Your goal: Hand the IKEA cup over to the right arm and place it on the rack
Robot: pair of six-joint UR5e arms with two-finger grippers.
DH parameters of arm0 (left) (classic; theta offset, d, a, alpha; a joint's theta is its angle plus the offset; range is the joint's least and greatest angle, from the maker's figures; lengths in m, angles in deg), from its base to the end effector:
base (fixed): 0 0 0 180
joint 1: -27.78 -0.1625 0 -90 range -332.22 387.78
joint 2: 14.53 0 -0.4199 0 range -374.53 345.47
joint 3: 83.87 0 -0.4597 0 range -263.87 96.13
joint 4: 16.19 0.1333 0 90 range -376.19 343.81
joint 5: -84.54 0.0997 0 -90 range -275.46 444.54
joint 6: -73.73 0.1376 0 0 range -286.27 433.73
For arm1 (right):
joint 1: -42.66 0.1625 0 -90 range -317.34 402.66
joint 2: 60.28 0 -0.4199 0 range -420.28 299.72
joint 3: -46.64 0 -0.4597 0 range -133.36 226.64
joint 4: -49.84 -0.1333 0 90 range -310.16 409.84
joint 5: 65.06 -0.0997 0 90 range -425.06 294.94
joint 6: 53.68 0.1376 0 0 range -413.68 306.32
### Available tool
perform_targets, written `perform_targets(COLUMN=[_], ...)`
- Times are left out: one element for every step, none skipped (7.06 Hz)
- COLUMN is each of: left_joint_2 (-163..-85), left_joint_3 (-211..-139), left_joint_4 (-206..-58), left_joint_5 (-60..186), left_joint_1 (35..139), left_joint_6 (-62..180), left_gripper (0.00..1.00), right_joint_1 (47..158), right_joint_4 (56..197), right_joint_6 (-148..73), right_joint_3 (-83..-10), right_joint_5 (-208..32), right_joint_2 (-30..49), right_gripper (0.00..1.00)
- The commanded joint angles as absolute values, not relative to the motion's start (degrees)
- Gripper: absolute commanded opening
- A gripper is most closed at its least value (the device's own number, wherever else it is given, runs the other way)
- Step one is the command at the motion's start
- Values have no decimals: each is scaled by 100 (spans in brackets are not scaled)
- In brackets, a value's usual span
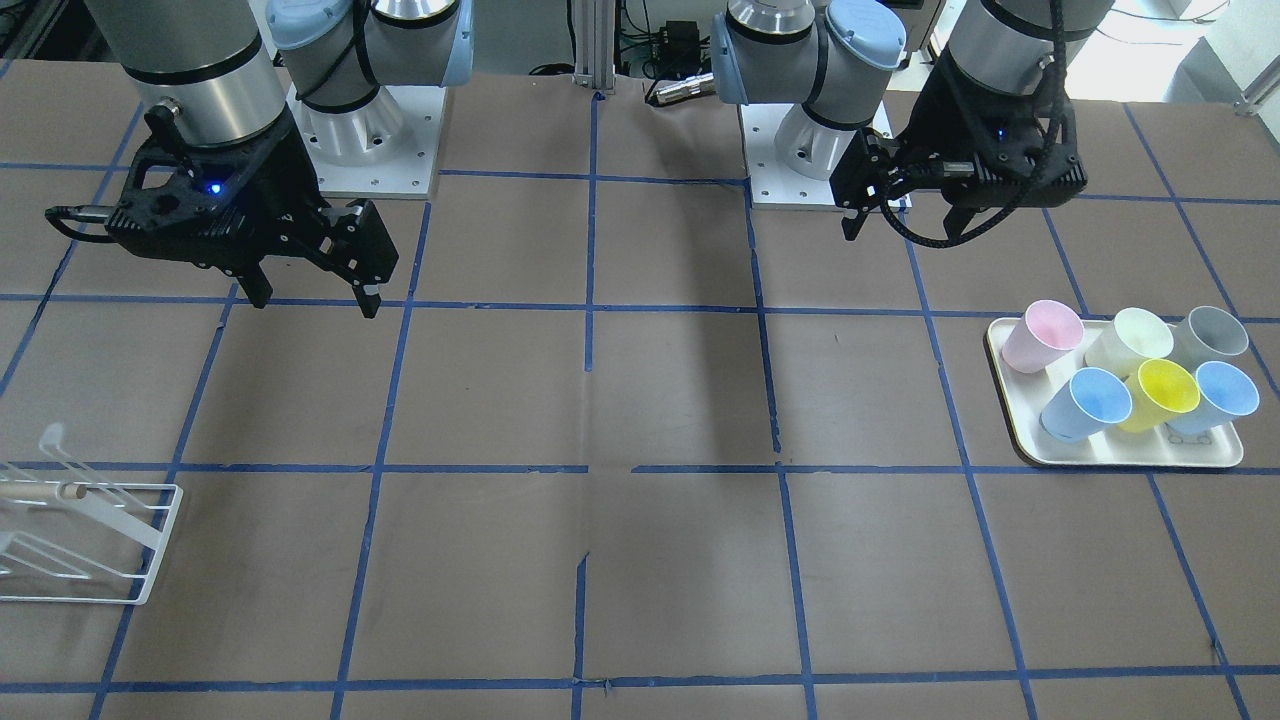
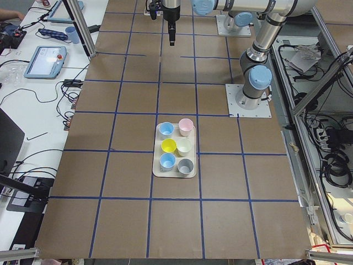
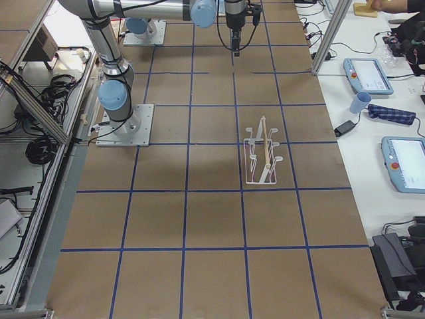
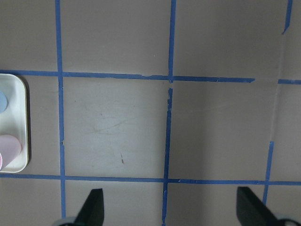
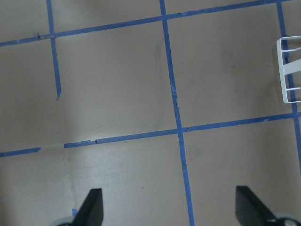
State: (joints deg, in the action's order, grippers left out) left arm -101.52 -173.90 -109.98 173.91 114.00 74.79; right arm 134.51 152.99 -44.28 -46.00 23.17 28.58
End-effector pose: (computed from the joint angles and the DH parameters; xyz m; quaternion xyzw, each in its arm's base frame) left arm -0.0993 -0.5425 0.4667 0.0238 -0.9997 -0.0068 0.0058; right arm 0.1565 -0.5831 0.4325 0.0644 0.9945 -0.0798 0.0233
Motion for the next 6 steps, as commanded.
perform_targets(left_joint_2=[-10198,-10172,-10103,-10093,-10137,-10163], left_joint_3=[-17352,-17378,-17448,-17484,-17493,-17501], left_joint_4=[-10997,-10997,-10997,-11015,-10997,-11015], left_joint_5=[17392,17383,17383,17375,17427,17540], left_joint_1=[11400,11400,11383,11313,11164,10606], left_joint_6=[7479,7479,7513,7601,7863,8396], left_gripper=[100,100,100,100,100,100], right_joint_1=[13451,13451,13451,13451,13451,13451], right_joint_4=[15294,15293,15293,15293,15293,15293], right_joint_6=[-4428,-4428,-4428,-4428,-4428,-4428], right_joint_3=[-4600,-4591,-4591,-4591,-4591,-4591], right_joint_5=[2318,2318,2318,2318,2318,2318], right_joint_2=[2858,2858,2858,2858,2858,2858], right_gripper=[100,100,100,100,100,100])
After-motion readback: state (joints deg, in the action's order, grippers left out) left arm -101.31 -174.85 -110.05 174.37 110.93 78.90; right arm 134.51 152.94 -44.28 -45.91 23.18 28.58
